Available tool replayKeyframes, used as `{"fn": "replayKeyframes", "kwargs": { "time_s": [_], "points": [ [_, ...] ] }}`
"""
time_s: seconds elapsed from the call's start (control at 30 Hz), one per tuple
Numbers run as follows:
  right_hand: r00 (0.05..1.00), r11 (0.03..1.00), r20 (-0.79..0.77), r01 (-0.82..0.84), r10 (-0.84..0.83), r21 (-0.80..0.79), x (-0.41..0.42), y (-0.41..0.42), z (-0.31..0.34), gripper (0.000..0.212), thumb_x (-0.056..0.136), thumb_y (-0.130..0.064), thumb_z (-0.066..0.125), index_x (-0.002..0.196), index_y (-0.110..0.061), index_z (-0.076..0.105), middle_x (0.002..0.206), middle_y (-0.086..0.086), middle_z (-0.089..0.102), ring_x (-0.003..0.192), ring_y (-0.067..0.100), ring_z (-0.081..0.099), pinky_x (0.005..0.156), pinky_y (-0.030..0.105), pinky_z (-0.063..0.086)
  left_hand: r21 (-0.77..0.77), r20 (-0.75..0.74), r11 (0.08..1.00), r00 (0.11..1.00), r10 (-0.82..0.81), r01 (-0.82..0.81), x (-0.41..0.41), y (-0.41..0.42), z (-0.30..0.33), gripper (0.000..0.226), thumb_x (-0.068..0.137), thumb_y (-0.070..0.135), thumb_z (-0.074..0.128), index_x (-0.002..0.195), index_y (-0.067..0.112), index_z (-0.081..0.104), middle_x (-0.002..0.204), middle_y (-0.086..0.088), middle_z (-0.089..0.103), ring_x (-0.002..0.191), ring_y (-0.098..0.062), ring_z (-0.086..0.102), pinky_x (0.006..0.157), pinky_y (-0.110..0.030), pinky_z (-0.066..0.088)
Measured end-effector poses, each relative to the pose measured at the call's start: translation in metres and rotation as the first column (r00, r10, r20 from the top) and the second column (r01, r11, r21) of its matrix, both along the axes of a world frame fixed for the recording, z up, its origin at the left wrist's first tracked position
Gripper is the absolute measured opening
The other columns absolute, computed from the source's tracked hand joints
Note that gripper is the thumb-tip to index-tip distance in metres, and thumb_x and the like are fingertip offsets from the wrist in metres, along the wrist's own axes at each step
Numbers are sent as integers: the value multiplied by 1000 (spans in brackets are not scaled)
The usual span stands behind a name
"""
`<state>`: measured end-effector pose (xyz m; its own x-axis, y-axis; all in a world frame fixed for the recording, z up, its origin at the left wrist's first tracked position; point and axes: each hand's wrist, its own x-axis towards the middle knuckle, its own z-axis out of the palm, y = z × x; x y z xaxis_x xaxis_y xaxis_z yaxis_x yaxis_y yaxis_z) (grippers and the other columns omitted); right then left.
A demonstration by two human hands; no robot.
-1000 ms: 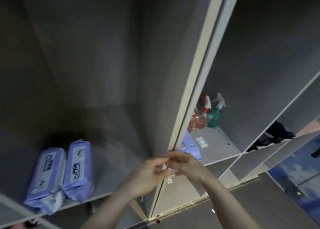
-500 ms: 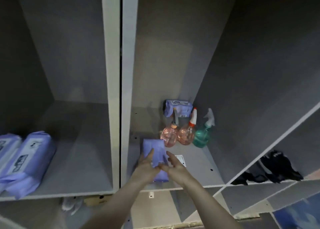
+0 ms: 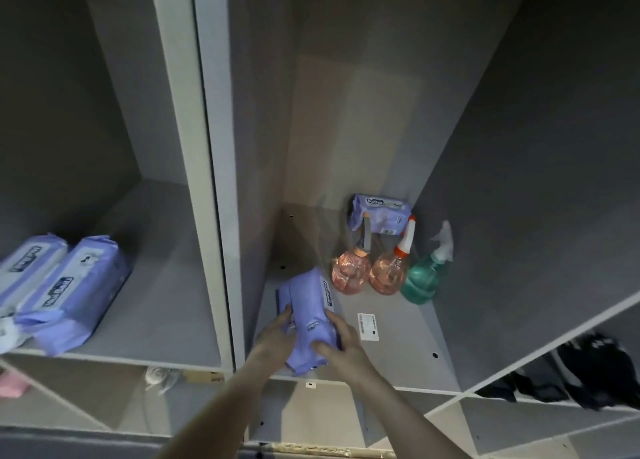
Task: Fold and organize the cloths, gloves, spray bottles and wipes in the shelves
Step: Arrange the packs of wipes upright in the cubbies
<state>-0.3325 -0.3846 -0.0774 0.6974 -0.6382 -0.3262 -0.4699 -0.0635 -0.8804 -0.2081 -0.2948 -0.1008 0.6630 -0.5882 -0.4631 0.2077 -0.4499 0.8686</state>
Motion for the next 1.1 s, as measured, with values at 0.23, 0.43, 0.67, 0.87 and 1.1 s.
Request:
{"fn": "replayKeyframes", "kwargs": {
  "time_s": [0.23,0.43,0.67,0.87,1.1],
  "points": [
    [998,1000,61,0,2,-27,-4,2,6,36,67,-17,57,100,-27,68,108,2,65,93,1,63,81,10,45,101,36,991,995,-97,93,13,-12,14,113,62,76,52,153,31,3,141,-6,50,123,-29,53,104,-37,42],
    [988,989,138,-90,73,119,17,-7,13,42,88,12,47,105,-24,60,101,-1,68,82,3,67,67,9,47,328,365,944,925,-103,-24,-4,-5,22,100,83,56,61,152,31,-8,148,-14,24,134,-35,37,107,-41,36],
    [964,962,-7,-263,264,78,56,-1,2,56,98,-12,43,146,-37,29,145,1,40,124,14,48,100,18,39,408,247,880,899,-361,241,2,5,34,91,86,29,54,144,51,-12,143,-15,21,122,-33,50,103,-33,41],
    [982,981,18,-187,187,52,46,10,-11,50,100,-26,43,137,-56,26,153,2,33,134,17,42,111,32,37,474,542,879,767,-343,58,-27,8,22,89,85,43,55,146,50,-9,123,-7,39,108,-24,58,92,-31,47],
    [995,997,76,-55,59,-54,4,55,1,51,101,-23,44,137,-51,24,149,-3,28,126,6,38,105,19,34,424,628,893,662,-409,150,-54,44,29,78,90,37,44,144,50,-11,118,-5,43,106,-26,59,87,-30,45]
  ]
}}
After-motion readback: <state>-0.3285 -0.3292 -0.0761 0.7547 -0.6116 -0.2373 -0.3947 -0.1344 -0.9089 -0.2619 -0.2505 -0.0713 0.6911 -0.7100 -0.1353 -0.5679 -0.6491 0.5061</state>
